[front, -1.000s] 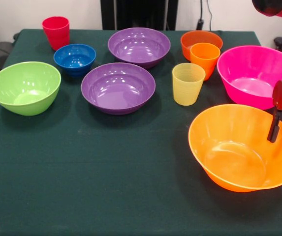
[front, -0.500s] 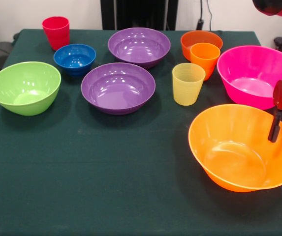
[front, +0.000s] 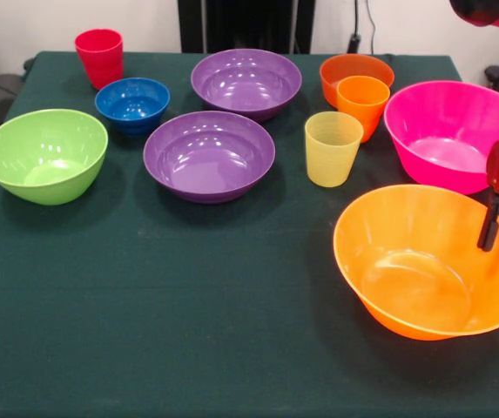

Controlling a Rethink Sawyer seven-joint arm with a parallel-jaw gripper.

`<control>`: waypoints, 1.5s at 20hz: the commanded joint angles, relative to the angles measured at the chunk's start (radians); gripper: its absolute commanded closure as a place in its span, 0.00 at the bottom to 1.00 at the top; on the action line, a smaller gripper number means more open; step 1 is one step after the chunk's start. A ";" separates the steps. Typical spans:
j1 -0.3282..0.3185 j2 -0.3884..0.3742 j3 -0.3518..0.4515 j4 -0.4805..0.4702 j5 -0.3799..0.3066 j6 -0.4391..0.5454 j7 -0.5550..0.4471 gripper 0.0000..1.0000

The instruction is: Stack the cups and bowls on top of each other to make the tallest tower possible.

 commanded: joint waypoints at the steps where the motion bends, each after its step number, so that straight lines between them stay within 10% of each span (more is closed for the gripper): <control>1: 0.012 -0.012 0.067 0.020 0.021 0.066 0.163 0.00; 9: 0.020 -0.004 0.058 0.024 0.028 0.036 0.172 0.00; 10: 0.023 -0.002 0.052 0.023 0.030 0.035 0.174 1.00; 30: -0.008 -0.058 0.095 0.067 0.019 0.050 0.132 1.00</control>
